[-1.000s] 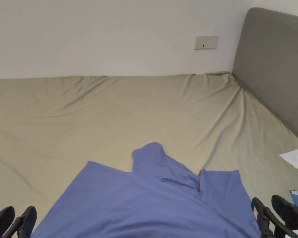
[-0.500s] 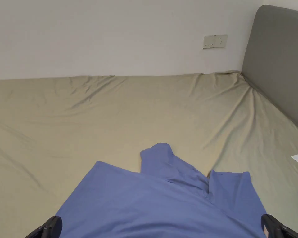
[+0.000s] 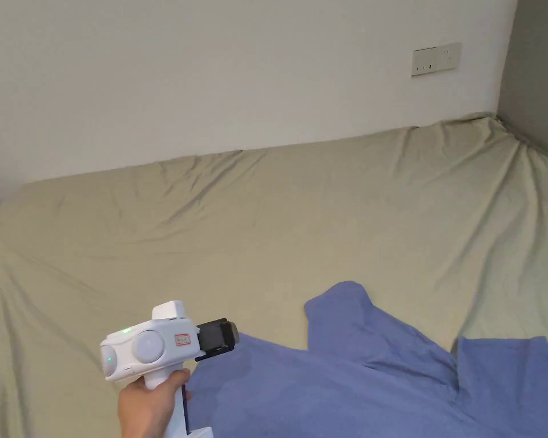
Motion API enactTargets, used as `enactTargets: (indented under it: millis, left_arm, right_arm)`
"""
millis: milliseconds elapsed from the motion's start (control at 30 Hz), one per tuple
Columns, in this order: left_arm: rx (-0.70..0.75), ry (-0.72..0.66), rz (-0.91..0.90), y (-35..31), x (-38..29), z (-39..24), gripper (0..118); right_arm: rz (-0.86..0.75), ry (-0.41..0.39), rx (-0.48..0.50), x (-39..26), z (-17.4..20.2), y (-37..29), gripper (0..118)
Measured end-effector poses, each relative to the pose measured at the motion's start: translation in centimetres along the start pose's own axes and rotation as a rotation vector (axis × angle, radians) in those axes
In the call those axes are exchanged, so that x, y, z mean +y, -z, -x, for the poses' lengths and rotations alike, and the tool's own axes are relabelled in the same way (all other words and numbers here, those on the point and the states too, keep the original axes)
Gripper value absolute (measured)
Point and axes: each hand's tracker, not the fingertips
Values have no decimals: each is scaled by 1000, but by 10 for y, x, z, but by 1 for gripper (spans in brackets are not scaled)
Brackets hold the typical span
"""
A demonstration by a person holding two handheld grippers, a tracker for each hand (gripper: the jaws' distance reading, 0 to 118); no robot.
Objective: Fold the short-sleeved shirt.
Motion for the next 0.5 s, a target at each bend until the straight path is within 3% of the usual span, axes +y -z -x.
enactTargets:
  millis: [133,300,400,467,500]
  left_arm:
    - [157,122,90,79,18,-17,110]
    - [199,79,168,126,17,-35,107]
    - [224,102,206,137,18,-42,98]
    - [245,153,215,134,15,-45,84]
    - [220,139,200,130,16,-46,84]
  right_arm:
    - [26,14,-17,-1,-5,10,0]
    - [69,26,-47,-6,-11,18,0]
    - [90,48,-47,-10,-16,21,0]
    - [103,43,-54,-11,-17,22,0]
    - [102,35,-61,-11,-17,22,0]
